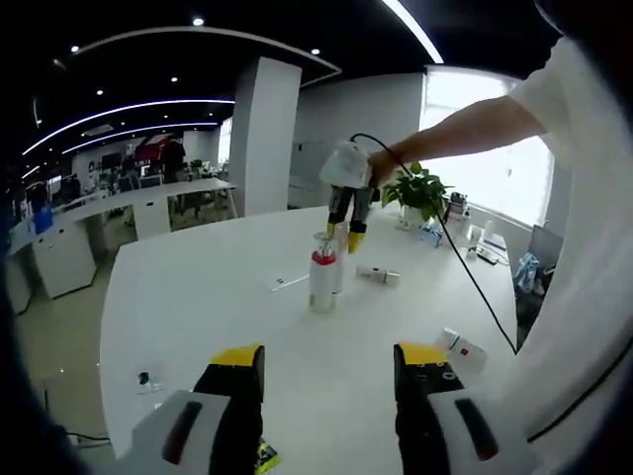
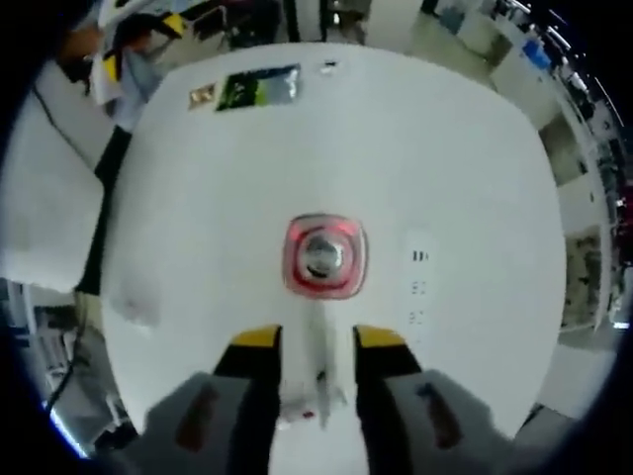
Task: Arrange the skincare products in the storage area until every visible bottle or jar stands upright without overlapping.
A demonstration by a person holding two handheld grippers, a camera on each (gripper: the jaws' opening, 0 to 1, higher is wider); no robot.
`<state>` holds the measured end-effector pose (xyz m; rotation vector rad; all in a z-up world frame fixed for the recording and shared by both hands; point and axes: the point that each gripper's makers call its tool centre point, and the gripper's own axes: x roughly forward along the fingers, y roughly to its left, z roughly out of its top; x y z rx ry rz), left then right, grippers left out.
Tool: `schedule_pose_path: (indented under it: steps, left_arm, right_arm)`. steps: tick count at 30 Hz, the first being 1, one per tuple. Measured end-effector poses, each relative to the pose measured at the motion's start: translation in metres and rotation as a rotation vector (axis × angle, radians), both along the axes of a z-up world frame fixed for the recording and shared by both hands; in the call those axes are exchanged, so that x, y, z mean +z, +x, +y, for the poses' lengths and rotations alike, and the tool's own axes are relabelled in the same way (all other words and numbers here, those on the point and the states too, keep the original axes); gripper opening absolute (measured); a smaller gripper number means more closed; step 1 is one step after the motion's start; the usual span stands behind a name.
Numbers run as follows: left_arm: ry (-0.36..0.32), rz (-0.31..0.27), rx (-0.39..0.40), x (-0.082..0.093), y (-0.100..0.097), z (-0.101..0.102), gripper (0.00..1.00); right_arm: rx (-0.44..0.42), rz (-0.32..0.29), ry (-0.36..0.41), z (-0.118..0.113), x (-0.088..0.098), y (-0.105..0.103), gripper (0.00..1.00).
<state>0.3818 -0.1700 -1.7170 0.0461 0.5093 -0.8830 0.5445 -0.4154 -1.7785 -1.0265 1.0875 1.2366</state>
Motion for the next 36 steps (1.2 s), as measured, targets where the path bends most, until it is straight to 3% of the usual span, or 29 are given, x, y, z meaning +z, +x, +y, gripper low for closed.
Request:
schedule_pose_path:
  steps: [4, 10, 11, 13, 15, 16, 19, 22, 26, 28, 33, 36]
  left_arm:
    - [-0.006, -0.003, -0.005, 0.001, -0.002, -0.003, 0.54]
    - [-0.018, -0.002, -0.043, 0.001, -0.009, -0.014, 0.54]
    - [-0.018, -0.002, -0.049, 0.001, -0.01, -0.016, 0.54]
    - [-0.022, 0.0, -0.061, 0.001, -0.011, -0.021, 0.54]
    - [-0.041, -0.002, -0.066, 0.004, -0.012, -0.027, 0.54]
    - [-0.058, -0.004, -0.07, 0.007, -0.012, -0.031, 0.54]
    - [-0.075, -0.021, -0.075, 0.012, -0.013, -0.039, 0.54]
    - [-0.093, -0.021, -0.09, 0.016, -0.016, -0.046, 0.54]
    - [-0.105, -0.027, -0.114, 0.02, -0.02, -0.048, 0.56]
    - [-0.106, -0.019, -0.116, 0.017, -0.021, -0.043, 0.56]
    - [-0.124, 0.01, -0.125, 0.007, -0.024, -0.036, 0.57]
    - [-0.14, 0.023, -0.14, 0.005, -0.025, -0.035, 0.57]
  right_arm:
    - [-0.058, -0.044, 0.052, -0.005, 0.013, 0.004, 0.29]
    - [-0.223, -0.113, 0.143, -0.032, 0.03, 0.001, 0.27]
    - [-0.283, -0.127, 0.174, -0.038, 0.033, -0.002, 0.27]
    - [-0.401, -0.133, 0.269, -0.044, 0.039, -0.009, 0.28]
    - [-0.543, -0.139, 0.418, -0.044, 0.049, -0.014, 0.31]
    - [-0.63, -0.142, 0.511, -0.044, 0.056, -0.018, 0.35]
    - [-0.8, -0.185, 0.669, -0.05, 0.066, -0.025, 0.51]
    - [-0.899, -0.214, 0.796, -0.052, 0.073, -0.04, 0.58]
    - [-1.052, -0.233, 0.881, -0.058, 0.071, -0.066, 0.66]
    - [-1.146, -0.227, 0.965, -0.056, 0.071, -0.081, 0.7]
    - [-1.314, -0.211, 1.043, -0.048, 0.057, -0.124, 0.71]
    - [-1.358, -0.224, 1.006, -0.041, 0.041, -0.153, 0.69]
